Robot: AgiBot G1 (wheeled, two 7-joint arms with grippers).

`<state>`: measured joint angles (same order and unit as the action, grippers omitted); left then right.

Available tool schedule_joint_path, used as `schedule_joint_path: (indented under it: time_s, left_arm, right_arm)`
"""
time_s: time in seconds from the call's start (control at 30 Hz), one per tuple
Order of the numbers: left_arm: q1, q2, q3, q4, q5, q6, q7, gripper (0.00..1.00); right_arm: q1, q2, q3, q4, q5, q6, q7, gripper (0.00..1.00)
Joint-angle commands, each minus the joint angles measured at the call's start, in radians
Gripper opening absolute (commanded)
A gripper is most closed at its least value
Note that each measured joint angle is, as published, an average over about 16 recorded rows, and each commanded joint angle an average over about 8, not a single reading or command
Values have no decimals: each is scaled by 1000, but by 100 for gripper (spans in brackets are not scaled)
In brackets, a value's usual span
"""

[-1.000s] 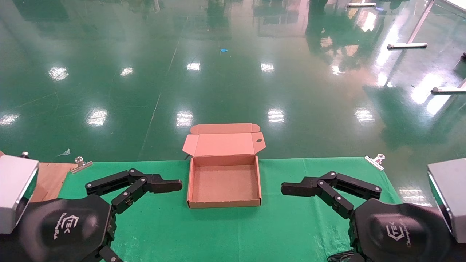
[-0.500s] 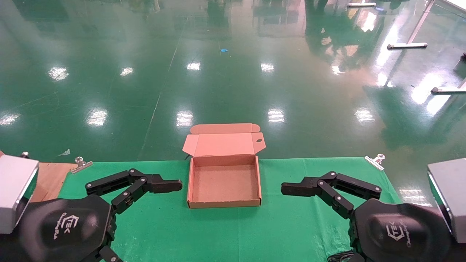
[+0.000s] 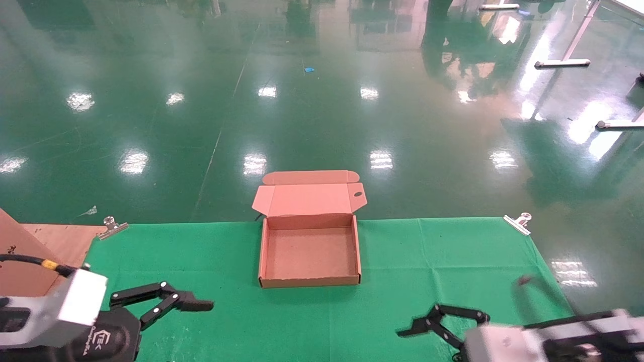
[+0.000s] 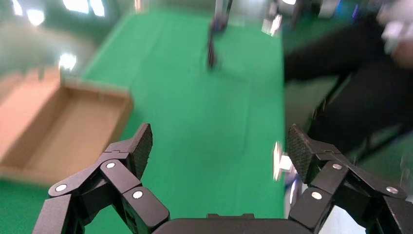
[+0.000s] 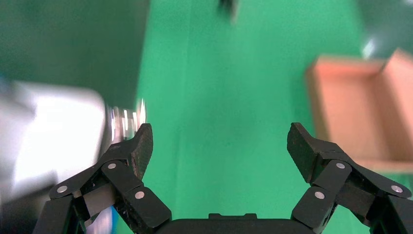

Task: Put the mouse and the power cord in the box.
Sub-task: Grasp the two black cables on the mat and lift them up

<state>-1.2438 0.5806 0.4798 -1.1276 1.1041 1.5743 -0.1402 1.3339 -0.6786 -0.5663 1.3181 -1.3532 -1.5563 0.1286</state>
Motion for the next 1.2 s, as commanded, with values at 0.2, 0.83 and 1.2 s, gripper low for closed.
schedule_joint_path:
  time_s: [0.2,0.83,1.2]
  left_arm:
    - [-165,46,180,94,253,11,50,100]
    - [-376,327,443,750,679,-139,400,100]
    - [-362,391,429,977,665,-266,526,100]
  right_arm:
    - [146,-83,-194,-41,-353,-7,-61,100]
    - [159,-325,-355,-551,-665,240,-385,100]
    - [200,-433,-352,-873,-653,338,-560,100]
